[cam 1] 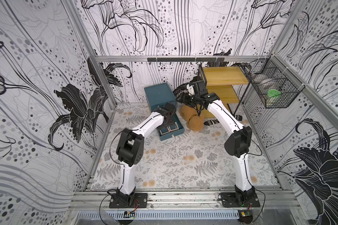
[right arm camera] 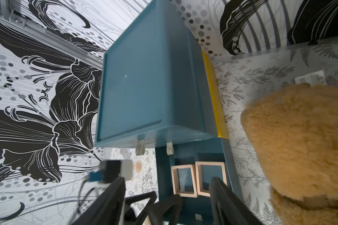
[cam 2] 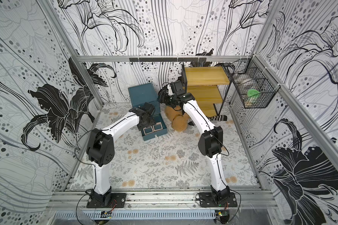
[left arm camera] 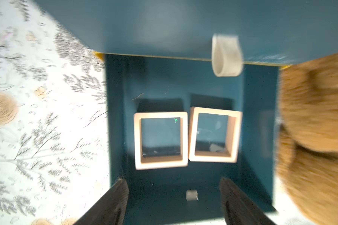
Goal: Place the brooch boxes into the drawer by color
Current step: Place the brooch box in the drawer, then close the drawer in the storage box.
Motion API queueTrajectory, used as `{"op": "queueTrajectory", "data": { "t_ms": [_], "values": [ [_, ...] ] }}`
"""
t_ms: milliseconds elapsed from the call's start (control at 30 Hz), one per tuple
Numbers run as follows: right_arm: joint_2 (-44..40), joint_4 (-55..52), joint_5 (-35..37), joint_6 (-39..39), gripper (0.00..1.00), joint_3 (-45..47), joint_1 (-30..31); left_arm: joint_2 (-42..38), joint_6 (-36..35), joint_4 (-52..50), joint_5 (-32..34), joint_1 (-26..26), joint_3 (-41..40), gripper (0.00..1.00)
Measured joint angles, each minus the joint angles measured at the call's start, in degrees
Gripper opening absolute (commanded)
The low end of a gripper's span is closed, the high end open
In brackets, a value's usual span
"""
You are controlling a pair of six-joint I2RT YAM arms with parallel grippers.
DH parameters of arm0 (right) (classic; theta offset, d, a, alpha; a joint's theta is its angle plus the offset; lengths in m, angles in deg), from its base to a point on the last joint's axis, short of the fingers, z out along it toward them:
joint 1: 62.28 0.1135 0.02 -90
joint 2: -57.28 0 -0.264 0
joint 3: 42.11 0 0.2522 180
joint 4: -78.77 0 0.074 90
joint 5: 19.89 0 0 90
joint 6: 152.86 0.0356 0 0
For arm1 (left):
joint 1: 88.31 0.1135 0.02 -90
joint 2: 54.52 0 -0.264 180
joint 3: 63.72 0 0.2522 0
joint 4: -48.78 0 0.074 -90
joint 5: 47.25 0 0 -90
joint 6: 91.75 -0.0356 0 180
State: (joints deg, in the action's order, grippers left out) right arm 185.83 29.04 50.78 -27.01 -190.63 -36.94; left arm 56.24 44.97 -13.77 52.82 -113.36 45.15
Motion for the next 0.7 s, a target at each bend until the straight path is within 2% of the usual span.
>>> {"op": "queueTrajectory", "data": {
  "t_ms": [133, 300, 500, 700],
  "values": [
    [3.0, 0.0, -1.8, 1.1, 0.78, -3.2, -1.2, -12.8, 4.5, 7.5, -2.2, -0.2, -12.1, 0.7],
    [6.9, 0.2, -4.3, 2.3, 0.79, -7.5, -1.7, -23.2, 10.8, 15.5, -4.8, -2.1, -25.4, 0.63],
    [9.8, 2.1, -6.7, 4.1, 0.8, -8.7, -1.7, -28.9, 18.8, 25.8, -7.8, -5.9, -38.9, 0.57],
    [12.4, 4.8, -8.1, 5.6, 0.8, -8.9, -1.7, -29.6, 27.0, 37.0, -10.6, -8.5, -48.3, 0.57]
  ]
}}
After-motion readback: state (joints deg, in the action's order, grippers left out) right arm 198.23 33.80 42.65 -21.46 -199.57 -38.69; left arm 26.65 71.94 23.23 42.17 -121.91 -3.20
